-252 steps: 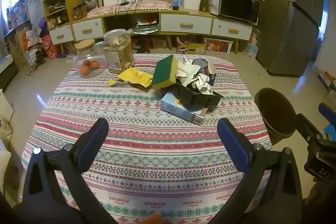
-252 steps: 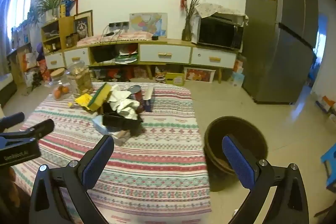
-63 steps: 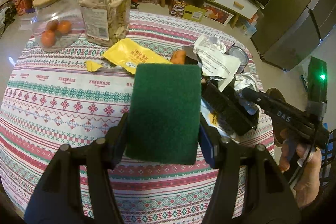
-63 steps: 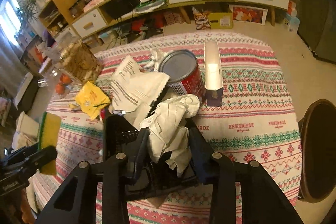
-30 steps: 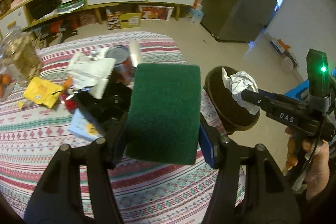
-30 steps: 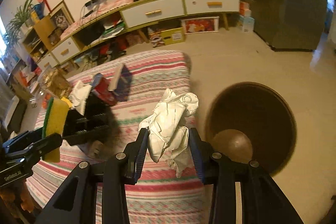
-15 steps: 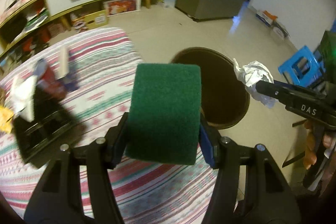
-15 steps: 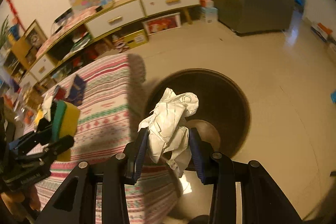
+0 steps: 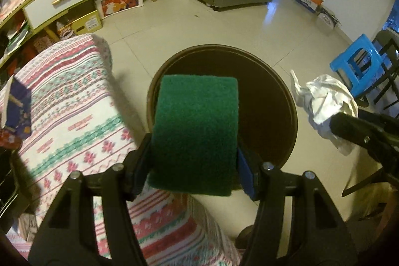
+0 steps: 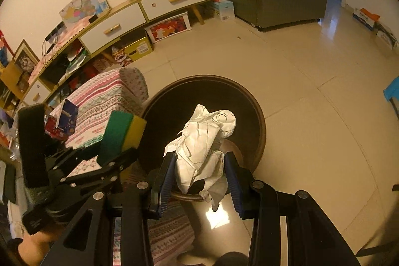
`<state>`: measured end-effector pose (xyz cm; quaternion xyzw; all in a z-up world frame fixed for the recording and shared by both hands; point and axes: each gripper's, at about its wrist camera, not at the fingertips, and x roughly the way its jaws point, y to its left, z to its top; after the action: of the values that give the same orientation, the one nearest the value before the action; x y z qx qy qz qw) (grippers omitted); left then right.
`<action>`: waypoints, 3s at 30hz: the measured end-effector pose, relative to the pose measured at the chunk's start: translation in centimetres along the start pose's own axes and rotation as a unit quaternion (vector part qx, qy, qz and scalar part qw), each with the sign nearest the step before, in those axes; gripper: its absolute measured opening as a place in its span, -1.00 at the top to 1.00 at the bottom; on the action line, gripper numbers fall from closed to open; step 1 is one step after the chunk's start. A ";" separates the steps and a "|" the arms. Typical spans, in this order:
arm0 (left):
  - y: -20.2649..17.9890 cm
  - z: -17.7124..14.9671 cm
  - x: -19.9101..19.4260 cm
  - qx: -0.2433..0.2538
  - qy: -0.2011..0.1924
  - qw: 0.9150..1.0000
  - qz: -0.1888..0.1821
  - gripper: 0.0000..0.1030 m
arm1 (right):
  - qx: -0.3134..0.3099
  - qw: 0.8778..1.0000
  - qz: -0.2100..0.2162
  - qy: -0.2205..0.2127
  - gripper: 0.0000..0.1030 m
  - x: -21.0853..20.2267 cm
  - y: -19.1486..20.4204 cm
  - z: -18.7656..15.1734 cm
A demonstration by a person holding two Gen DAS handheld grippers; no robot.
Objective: Collect trash
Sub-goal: 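Carry sponge and paper to the brown bin and release both inside, then grasp the black plastic tray with the right tool and lift it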
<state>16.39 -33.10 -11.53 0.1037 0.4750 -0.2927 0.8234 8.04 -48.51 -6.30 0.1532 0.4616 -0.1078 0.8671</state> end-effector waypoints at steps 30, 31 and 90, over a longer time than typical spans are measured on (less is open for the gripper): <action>6.7 -3.6 -8.1 -0.023 -0.037 0.998 0.035 -0.75 | -0.013 0.998 -0.050 -0.034 -0.55 0.2 2.7 0.9; 7.1 -3.9 -8.6 -0.025 -0.037 0.998 0.036 -0.75 | -0.016 0.998 -0.052 -0.034 -0.55 0.1 3.1 0.9; 34.8 -19.3 -20.6 -0.325 -0.019 0.934 0.147 -0.75 | -0.129 0.969 0.166 0.133 -0.22 12.9 33.3 -3.7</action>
<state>14.90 11.48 -8.10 -0.1069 0.5078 -0.0002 0.8548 23.25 -16.76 -13.45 0.1274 0.5512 0.1190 0.8159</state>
